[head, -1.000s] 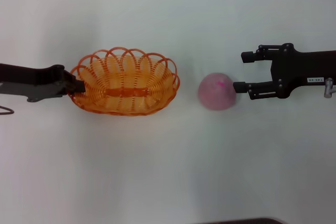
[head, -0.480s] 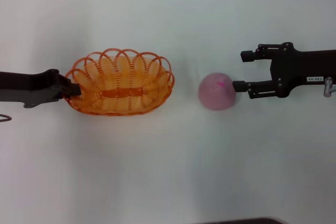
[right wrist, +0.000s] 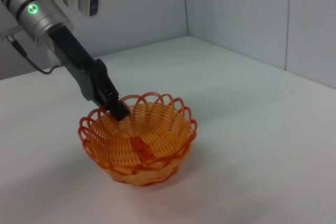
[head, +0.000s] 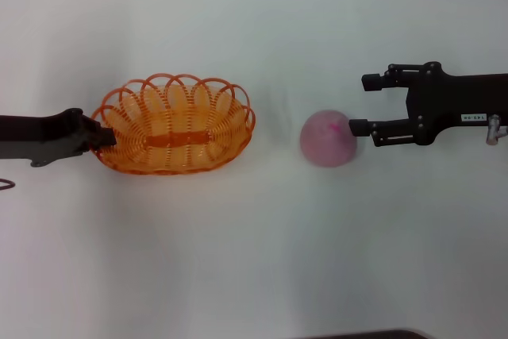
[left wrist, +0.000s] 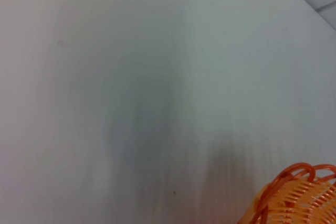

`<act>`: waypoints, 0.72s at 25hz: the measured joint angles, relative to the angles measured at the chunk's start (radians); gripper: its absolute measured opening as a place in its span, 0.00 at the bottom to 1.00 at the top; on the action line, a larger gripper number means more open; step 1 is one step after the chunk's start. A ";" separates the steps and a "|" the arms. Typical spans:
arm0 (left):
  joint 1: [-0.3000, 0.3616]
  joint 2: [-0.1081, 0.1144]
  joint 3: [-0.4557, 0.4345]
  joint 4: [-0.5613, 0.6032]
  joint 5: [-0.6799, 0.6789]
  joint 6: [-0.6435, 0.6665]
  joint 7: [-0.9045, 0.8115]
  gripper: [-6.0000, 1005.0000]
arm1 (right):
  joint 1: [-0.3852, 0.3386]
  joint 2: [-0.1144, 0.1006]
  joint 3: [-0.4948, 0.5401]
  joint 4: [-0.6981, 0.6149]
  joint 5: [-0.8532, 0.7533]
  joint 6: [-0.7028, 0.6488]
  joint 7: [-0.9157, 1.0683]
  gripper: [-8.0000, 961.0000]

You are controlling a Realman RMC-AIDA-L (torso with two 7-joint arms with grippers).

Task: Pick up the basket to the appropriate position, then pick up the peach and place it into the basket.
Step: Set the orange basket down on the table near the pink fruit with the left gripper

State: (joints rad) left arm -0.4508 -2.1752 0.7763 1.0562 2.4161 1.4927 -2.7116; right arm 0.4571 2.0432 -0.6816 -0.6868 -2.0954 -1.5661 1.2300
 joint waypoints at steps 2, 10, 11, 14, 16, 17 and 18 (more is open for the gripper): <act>0.003 0.000 0.001 0.001 -0.004 -0.004 0.000 0.07 | 0.000 0.001 0.003 0.000 0.000 0.000 0.000 0.86; 0.005 0.000 0.008 0.000 -0.009 -0.006 -0.002 0.07 | 0.002 0.003 0.007 -0.001 0.000 0.000 0.000 0.86; 0.006 0.000 0.008 -0.001 -0.011 -0.007 -0.003 0.07 | 0.002 0.003 0.007 -0.001 0.000 0.000 0.000 0.86; 0.010 0.000 0.007 0.000 -0.015 -0.008 -0.009 0.07 | 0.002 0.003 0.007 -0.001 0.000 0.000 0.000 0.86; 0.011 0.000 0.005 0.000 -0.016 -0.009 -0.010 0.07 | 0.005 0.003 0.007 -0.001 0.000 0.000 0.000 0.86; 0.011 0.000 0.002 0.000 -0.016 -0.009 -0.010 0.07 | 0.005 0.003 0.007 -0.001 0.000 0.000 0.000 0.86; 0.012 0.000 0.001 -0.002 -0.017 -0.010 -0.010 0.07 | 0.005 0.003 0.007 0.000 0.000 0.000 0.000 0.86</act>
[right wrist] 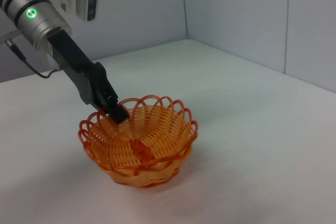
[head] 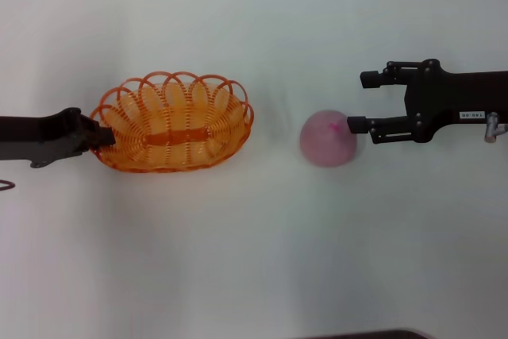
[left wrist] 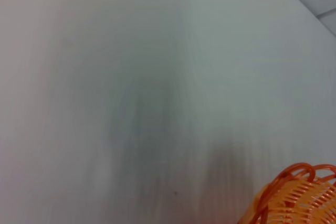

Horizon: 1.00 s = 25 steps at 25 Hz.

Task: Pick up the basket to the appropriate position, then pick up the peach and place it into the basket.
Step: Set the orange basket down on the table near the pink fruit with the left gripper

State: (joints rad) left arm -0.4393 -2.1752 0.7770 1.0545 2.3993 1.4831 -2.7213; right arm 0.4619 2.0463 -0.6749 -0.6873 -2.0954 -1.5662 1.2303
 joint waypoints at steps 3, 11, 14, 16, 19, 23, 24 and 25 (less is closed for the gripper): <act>0.003 0.000 -0.001 0.000 -0.002 0.000 0.000 0.07 | 0.001 0.000 0.000 0.000 0.000 0.000 0.000 0.86; 0.021 0.001 -0.001 0.004 -0.031 -0.009 0.004 0.11 | 0.005 0.000 0.000 0.000 0.000 0.000 0.001 0.86; 0.027 0.006 -0.001 0.005 -0.050 -0.003 0.011 0.13 | 0.005 0.000 0.000 0.000 0.000 0.002 0.001 0.86; 0.028 0.008 -0.007 0.006 -0.052 0.004 0.013 0.13 | 0.005 0.000 0.001 0.000 0.000 0.003 0.001 0.86; 0.030 0.009 -0.020 0.006 -0.053 0.020 0.021 0.20 | 0.008 0.000 0.001 0.000 0.000 0.006 0.001 0.86; 0.032 0.010 -0.030 0.003 -0.068 0.035 0.032 0.32 | 0.011 0.000 0.002 0.000 0.000 0.008 0.001 0.86; 0.033 0.010 -0.034 0.001 -0.074 0.040 0.036 0.36 | 0.012 0.000 0.002 0.000 0.000 0.008 0.001 0.86; 0.034 0.010 -0.038 0.001 -0.079 0.045 0.039 0.40 | 0.012 0.000 0.002 0.000 0.000 0.009 0.001 0.86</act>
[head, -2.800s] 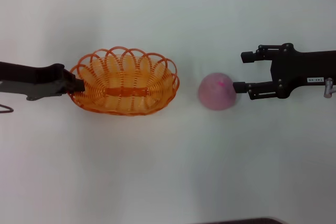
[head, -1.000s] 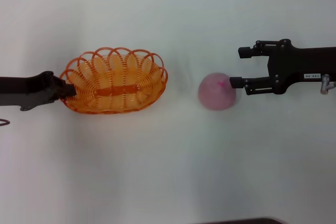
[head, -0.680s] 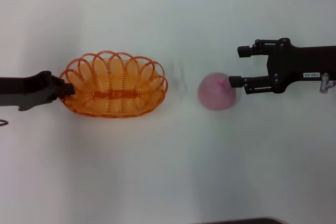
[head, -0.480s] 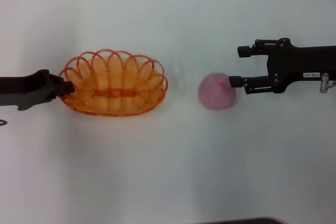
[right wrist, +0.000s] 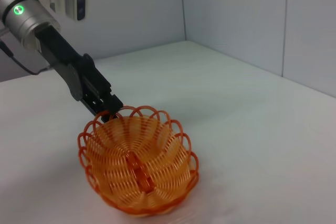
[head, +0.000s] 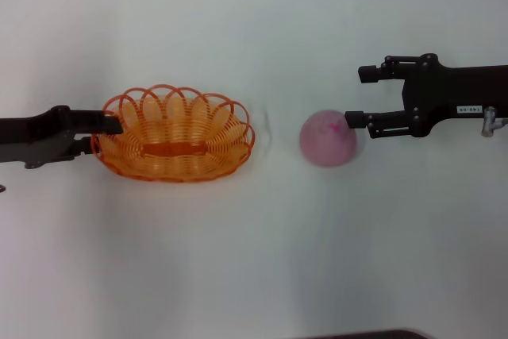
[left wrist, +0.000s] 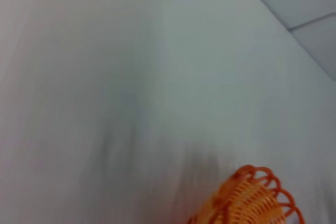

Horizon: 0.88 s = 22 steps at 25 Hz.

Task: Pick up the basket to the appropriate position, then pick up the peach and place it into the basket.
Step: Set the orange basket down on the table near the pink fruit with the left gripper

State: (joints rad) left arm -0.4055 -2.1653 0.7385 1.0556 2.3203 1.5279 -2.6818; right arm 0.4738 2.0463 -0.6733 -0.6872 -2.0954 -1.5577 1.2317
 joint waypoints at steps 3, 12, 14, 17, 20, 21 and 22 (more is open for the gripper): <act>0.005 0.001 -0.018 0.000 -0.012 0.025 0.018 0.52 | 0.000 0.000 0.000 0.000 0.000 0.000 0.000 0.86; 0.014 0.005 -0.036 -0.002 0.000 0.033 0.060 0.69 | 0.003 0.000 0.000 0.000 0.000 0.001 0.000 0.86; 0.015 0.012 -0.068 -0.005 0.001 0.043 0.085 0.71 | 0.003 0.000 0.000 0.000 0.000 0.001 0.000 0.86; 0.011 0.023 -0.125 -0.009 -0.005 0.075 0.148 0.75 | 0.003 0.000 0.000 0.000 0.000 0.001 0.000 0.86; 0.006 0.032 -0.185 -0.011 -0.020 0.123 0.250 0.78 | 0.003 0.000 0.009 0.000 0.000 0.001 0.000 0.86; 0.004 0.035 -0.215 -0.011 -0.036 0.159 0.330 0.79 | 0.003 0.001 0.013 0.000 0.000 0.001 0.000 0.86; 0.005 0.035 -0.219 -0.011 -0.040 0.167 0.347 0.81 | 0.003 0.001 0.015 0.000 0.000 0.001 -0.001 0.86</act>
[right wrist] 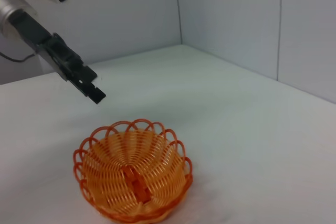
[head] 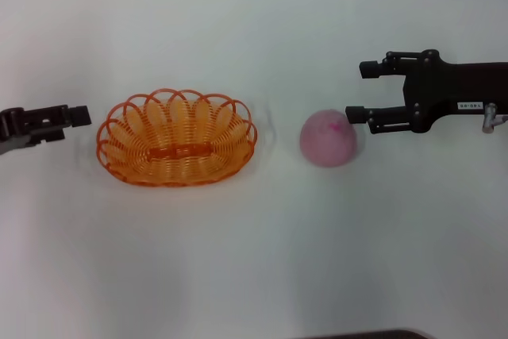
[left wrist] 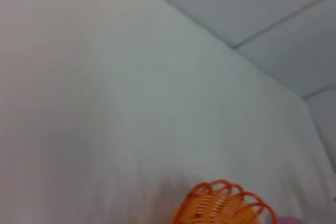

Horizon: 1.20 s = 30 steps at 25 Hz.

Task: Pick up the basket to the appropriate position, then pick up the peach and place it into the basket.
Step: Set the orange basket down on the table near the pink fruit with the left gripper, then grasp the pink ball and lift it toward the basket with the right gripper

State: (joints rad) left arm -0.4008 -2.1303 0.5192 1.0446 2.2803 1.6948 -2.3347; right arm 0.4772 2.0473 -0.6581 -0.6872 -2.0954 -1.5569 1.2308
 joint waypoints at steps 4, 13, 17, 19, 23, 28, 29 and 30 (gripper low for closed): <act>0.011 -0.002 -0.014 0.006 -0.033 0.068 0.195 0.81 | 0.001 0.000 0.001 0.000 0.000 0.000 0.001 0.86; 0.047 -0.017 -0.009 0.031 -0.033 0.145 0.550 0.81 | 0.006 0.002 0.006 0.000 0.000 0.000 0.001 0.86; 0.073 -0.030 -0.006 0.043 -0.032 0.143 0.702 0.81 | 0.008 0.003 0.007 0.000 0.000 0.001 0.001 0.86; 0.082 -0.031 -0.006 0.040 -0.032 0.138 0.753 0.81 | 0.009 0.003 0.008 0.000 0.000 0.001 0.001 0.86; 0.102 -0.039 -0.008 0.026 -0.034 0.136 0.868 0.81 | 0.013 0.004 0.010 0.000 0.000 0.003 0.001 0.86; 0.109 -0.039 -0.012 -0.015 -0.036 0.144 0.949 0.81 | 0.016 0.004 0.011 0.000 0.000 0.005 0.001 0.86; 0.110 -0.039 -0.013 -0.025 -0.036 0.144 0.965 0.81 | 0.017 0.004 0.011 0.000 0.000 0.005 0.001 0.86; 0.110 -0.039 -0.013 -0.033 -0.036 0.142 0.973 0.81 | 0.017 0.004 0.011 0.000 0.000 0.006 0.001 0.86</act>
State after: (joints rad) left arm -0.2908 -2.1691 0.5057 1.0114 2.2443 1.8368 -1.3612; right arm 0.4946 2.0510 -0.6469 -0.6872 -2.0954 -1.5513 1.2318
